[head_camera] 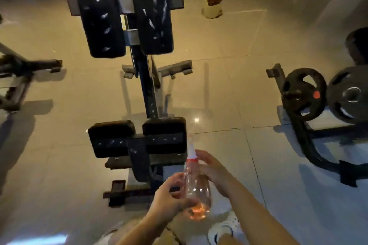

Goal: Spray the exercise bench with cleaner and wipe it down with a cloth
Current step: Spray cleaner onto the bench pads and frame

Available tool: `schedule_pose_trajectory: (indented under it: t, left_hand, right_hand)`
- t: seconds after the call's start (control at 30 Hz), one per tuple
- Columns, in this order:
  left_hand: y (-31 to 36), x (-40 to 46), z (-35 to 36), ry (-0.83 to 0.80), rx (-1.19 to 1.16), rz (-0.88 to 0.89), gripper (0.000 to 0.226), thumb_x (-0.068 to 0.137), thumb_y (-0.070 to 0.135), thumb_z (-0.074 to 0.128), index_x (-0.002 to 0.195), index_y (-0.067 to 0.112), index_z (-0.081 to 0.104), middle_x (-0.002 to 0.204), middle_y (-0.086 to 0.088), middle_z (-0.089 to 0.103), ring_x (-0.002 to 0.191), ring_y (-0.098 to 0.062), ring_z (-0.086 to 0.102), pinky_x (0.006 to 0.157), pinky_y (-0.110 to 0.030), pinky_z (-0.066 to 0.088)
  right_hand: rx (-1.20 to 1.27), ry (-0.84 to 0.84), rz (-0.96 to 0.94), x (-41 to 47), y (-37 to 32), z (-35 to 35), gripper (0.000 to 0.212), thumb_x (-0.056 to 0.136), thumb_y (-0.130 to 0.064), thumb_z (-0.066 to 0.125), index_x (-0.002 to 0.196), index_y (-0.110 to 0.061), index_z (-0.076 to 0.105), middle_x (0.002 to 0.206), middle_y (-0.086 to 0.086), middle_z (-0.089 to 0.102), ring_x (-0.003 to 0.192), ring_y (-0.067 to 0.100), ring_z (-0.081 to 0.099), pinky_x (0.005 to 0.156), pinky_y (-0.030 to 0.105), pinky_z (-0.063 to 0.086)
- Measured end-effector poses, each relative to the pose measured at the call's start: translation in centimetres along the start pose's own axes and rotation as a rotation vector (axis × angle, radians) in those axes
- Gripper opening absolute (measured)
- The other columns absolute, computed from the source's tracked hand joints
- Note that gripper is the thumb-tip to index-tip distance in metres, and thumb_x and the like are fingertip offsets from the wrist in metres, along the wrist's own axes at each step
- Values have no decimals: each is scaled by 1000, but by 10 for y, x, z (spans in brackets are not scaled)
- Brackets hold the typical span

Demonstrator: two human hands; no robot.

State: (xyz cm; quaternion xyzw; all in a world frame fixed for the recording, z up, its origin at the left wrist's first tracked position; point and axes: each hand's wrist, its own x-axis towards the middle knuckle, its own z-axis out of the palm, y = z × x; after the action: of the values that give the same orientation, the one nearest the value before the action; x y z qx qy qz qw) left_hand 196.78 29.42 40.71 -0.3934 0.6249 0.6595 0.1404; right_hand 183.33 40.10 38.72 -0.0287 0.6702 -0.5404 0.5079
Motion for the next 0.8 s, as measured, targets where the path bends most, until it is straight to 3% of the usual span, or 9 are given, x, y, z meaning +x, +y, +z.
schedule_pose_trajectory:
  t: [0.13, 0.27, 0.37, 0.47, 0.6, 0.8]
  left_hand:
    - [20, -5, 72, 87, -95, -35, 67, 56, 21, 93, 112, 33, 58, 109, 2, 63, 93, -18, 68, 79, -40, 60]
    - [39, 1, 106, 172, -147, -44, 73, 55, 18, 91, 118, 31, 55, 109, 0, 63, 94, -18, 68, 78, -39, 60]
    - [55, 8, 122, 238, -193, -19, 74, 53, 21, 88, 118, 29, 54, 109, 1, 64, 92, -17, 70, 70, -30, 60]
    - [76, 25, 139, 270, -216, 1, 78, 49, 26, 87, 118, 31, 53, 112, 3, 62, 98, -17, 67, 76, -35, 60]
    - [121, 82, 159, 235, -229, 69, 87, 48, 30, 94, 124, 33, 52, 118, 5, 59, 107, -16, 62, 88, -42, 57]
    - [221, 170, 160, 312, -347, 187, 87, 55, 24, 92, 130, 31, 48, 123, 4, 57, 112, -20, 59, 93, -44, 54]
  right_hand:
    - [-50, -96, 2, -17, -13, -64, 35, 87, -27, 70, 119, -31, 55, 121, -7, 57, 102, 13, 61, 73, 20, 50]
    - [-129, -148, -13, -5, -33, -93, 42, 79, -36, 76, 117, -24, 60, 115, 0, 60, 103, 19, 61, 79, 27, 51]
    - [-146, -167, -39, 6, -48, -107, 55, 65, -47, 74, 112, -21, 64, 106, 2, 64, 100, 24, 64, 81, 29, 54]
    - [-159, -200, -53, 14, -68, -130, 56, 69, -46, 76, 118, -24, 62, 111, 1, 64, 102, 23, 63, 89, 36, 56]
    - [-180, -136, -80, 38, -119, -182, 43, 84, -28, 74, 121, -36, 55, 124, -9, 57, 111, 16, 57, 99, 41, 49]
    - [-306, -170, -169, 109, -238, -220, 46, 89, -27, 69, 130, -35, 49, 122, -12, 54, 105, 12, 57, 80, 26, 48]
